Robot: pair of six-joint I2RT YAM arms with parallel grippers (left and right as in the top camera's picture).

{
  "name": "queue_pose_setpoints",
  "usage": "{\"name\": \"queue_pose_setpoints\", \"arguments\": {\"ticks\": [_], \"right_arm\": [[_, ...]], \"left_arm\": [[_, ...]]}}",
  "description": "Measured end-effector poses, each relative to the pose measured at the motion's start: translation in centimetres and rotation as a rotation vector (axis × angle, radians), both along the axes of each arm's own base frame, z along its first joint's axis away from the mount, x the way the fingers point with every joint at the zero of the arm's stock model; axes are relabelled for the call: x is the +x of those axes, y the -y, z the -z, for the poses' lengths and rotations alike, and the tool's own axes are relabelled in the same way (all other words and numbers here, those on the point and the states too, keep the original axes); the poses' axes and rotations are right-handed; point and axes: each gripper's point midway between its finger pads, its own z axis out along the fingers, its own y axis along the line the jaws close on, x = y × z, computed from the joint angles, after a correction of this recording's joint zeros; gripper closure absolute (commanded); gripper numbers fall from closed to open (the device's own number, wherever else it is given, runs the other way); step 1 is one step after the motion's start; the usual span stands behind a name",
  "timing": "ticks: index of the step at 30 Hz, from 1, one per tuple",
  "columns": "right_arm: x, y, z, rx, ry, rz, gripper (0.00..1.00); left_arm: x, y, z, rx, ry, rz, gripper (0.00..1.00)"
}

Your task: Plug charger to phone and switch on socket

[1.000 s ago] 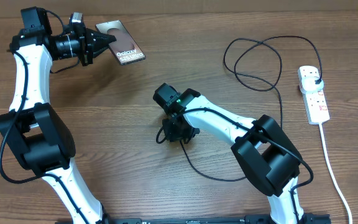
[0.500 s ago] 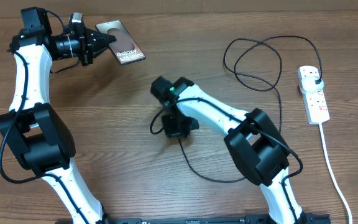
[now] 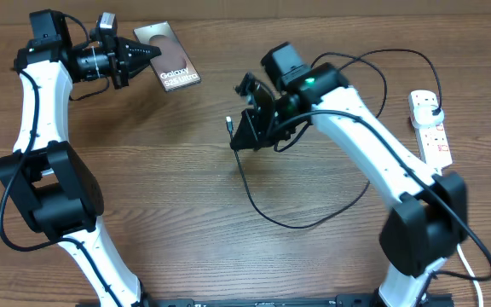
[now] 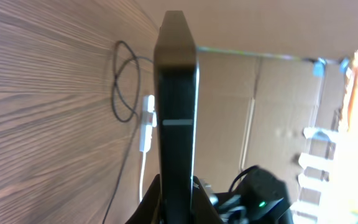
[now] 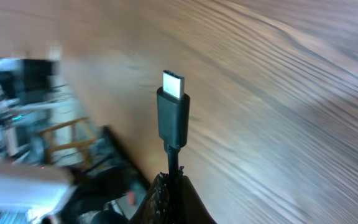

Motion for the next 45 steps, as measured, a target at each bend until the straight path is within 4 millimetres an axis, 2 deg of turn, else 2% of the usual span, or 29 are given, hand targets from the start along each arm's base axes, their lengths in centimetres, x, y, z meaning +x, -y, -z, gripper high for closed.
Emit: {"name": "queue_pose_setpoints", "arguments": {"ticks": [3,6,14,18,22,26,36,45], "right_arm": [[-1.0,-0.9,-1.9,0.105,-0.007,-0.056,0.96],[-1.7,-1.6,-2.8,0.168,-0.02,-0.095,0.96],[-2.3,-2.4,-3.8,0.235,-0.027,-0.13,0.96],[-1.7,-2.1,-3.6,0.22,-0.026,-0.104,0.96],[0.2,-0.9,-3.3,0.194,-0.011,-0.037,0.96],[1.1,-0.2,-3.0,0.173,0.006,-0.007,0.96],[1.5,0.1,-2.5,0.139,0.023,0.01,0.96],[1.2,-0.3,-2.4,0.131,0.025,0.0,0.96]], "left_arm": [[-0.4,1.0,-0.7,-0.028,0.045,0.043,0.96],[-0.7,2.4,-1.0,-0.04,0.074,0.083,0.96],[-1.6,6.4,-1.3,-0.052,0.095,0.174,0.96],[-1.7,6.7,-1.4,-0.053,0.123,0.187,0.96],[-1.9,6.8,-1.8,-0.07,0.154,0.2,0.96],[-1.9,6.8,-1.9,-0.076,0.157,0.203,0.96],[-2.5,8.9,-1.9,-0.078,0.173,0.25,0.96],[-2.5,9.1,-1.9,-0.075,0.172,0.253,0.96]]}}
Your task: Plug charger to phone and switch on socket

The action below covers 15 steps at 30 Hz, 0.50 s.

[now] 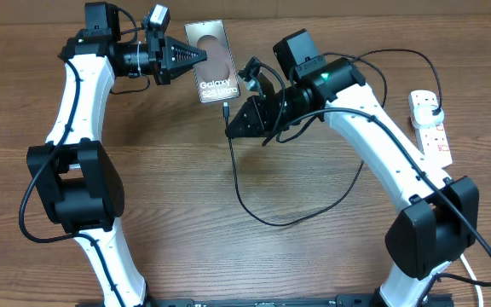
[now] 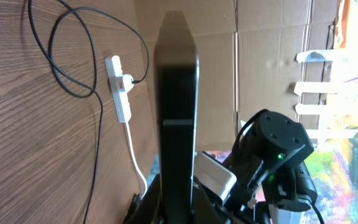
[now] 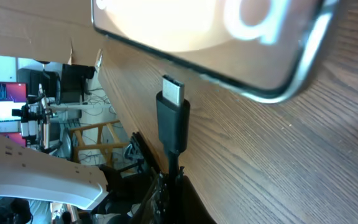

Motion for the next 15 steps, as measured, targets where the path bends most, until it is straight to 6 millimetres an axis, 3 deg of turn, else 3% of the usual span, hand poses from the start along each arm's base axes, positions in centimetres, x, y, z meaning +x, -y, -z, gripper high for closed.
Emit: {"name": "queue_pose_setpoints", "arguments": {"ticks": [15], "right_arm": [[0.02,-0.24,-0.08,0.005,0.009,-0.004,0.96]], "left_arm": [[-0.12,-0.04,0.78,0.031,-0.049,-0.016,0.96]]}}
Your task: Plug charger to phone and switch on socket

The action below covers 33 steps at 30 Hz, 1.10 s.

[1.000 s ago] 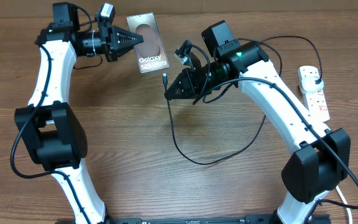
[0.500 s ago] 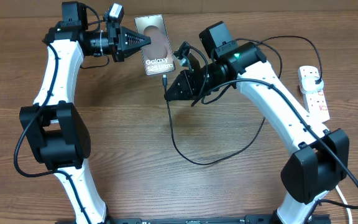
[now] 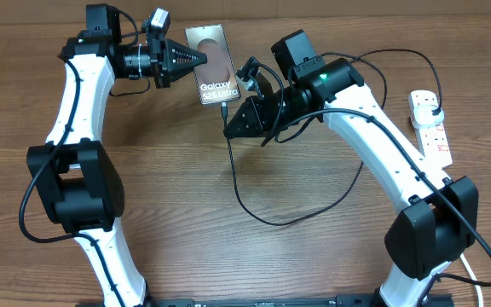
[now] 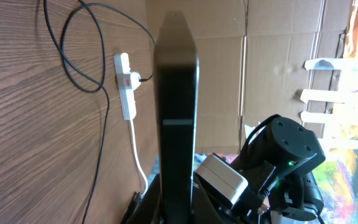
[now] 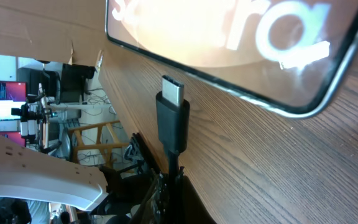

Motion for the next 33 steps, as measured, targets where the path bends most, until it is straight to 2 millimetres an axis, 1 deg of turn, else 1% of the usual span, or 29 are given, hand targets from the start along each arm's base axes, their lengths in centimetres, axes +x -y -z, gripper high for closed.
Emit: {"name": "queue_pose_setpoints", "arguments": {"ticks": [9,15,33], "right_arm": [[-0.07,0.04,0.05,-0.003,-0.004,0.0,0.96],[-0.45,0.24,0.24,-0.015,-0.025,0.0,0.96],[-0.1,0.49,0.63,-0.04,0.004,0.002,0.96]], "left_arm": [[-0.08,0.48,0.07,0.005,0.003,0.008,0.96],[-0.04,0.53,-0.41,-0.015,0.03,0.019,0.96],[-0.08,0.56,-0.48,-0.016,0.063,0.024,0.96]]}}
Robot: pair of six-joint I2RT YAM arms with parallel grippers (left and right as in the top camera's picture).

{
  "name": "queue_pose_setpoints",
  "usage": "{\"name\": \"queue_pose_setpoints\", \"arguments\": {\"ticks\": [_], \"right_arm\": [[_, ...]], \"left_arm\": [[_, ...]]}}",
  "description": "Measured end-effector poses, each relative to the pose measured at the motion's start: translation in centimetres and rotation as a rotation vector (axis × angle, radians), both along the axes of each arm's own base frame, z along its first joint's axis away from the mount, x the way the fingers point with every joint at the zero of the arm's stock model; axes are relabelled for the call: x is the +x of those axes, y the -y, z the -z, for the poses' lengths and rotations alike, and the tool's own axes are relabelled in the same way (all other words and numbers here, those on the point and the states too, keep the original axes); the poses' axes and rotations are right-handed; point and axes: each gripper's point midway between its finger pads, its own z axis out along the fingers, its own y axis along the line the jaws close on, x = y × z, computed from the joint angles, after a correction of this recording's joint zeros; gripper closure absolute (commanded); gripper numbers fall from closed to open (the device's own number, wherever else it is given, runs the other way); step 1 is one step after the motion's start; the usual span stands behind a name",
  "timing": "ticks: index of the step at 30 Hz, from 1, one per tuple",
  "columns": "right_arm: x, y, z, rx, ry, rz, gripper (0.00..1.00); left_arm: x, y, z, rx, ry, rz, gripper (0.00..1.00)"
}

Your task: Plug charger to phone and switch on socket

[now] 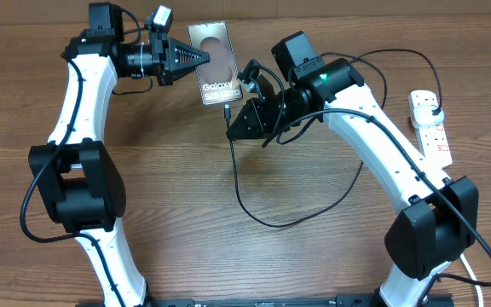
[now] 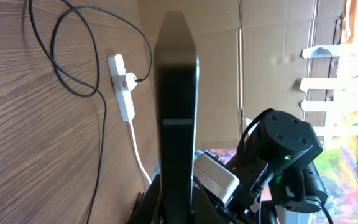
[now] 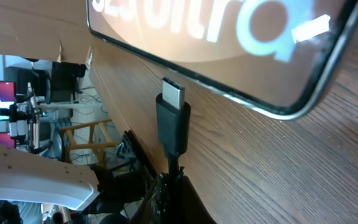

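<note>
The phone (image 1: 214, 65), its lit screen reading Galaxy S25 Ultra, is held off the table at the back centre by my left gripper (image 1: 196, 56), shut on its left edge. In the left wrist view the phone (image 2: 178, 93) shows edge-on as a dark bar. My right gripper (image 1: 239, 126) is shut on the black charger cable just behind its USB-C plug (image 3: 173, 115). The plug's metal tip points at the phone's lower edge (image 3: 229, 74) with a small gap between them. The white socket strip (image 1: 430, 126) lies at the right edge, its red switch showing.
The black cable (image 1: 297, 217) loops across the middle of the wooden table and runs back to a plug in the strip. Cardboard walls (image 2: 272, 56) stand behind the table. A white lead (image 2: 138, 155) trails from the strip.
The phone has shifted slightly right and closer to the plug. My right gripper with the plug has moved a touch nearer the phone's lower edge.
At first my left gripper held the phone at the far left back and my right held the plug at the centre, apart. Then phone and plug stood close together at the back centre, the plug under the phone's lower edge. They have since edged closer.
</note>
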Motion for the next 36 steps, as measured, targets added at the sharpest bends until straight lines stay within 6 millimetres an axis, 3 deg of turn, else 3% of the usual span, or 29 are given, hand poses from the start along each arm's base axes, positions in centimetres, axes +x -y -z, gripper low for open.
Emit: {"name": "queue_pose_setpoints", "arguments": {"ticks": [9,36], "right_arm": [[0.1,0.1,0.1,-0.008,0.005,0.003,0.96],[1.3,0.9,0.4,-0.026,0.035,0.033,0.96]], "left_arm": [[-0.5,1.5,0.0,0.002,0.014,0.033,0.96],[-0.5,1.5,0.0,0.003,0.022,0.034,0.96]]}}
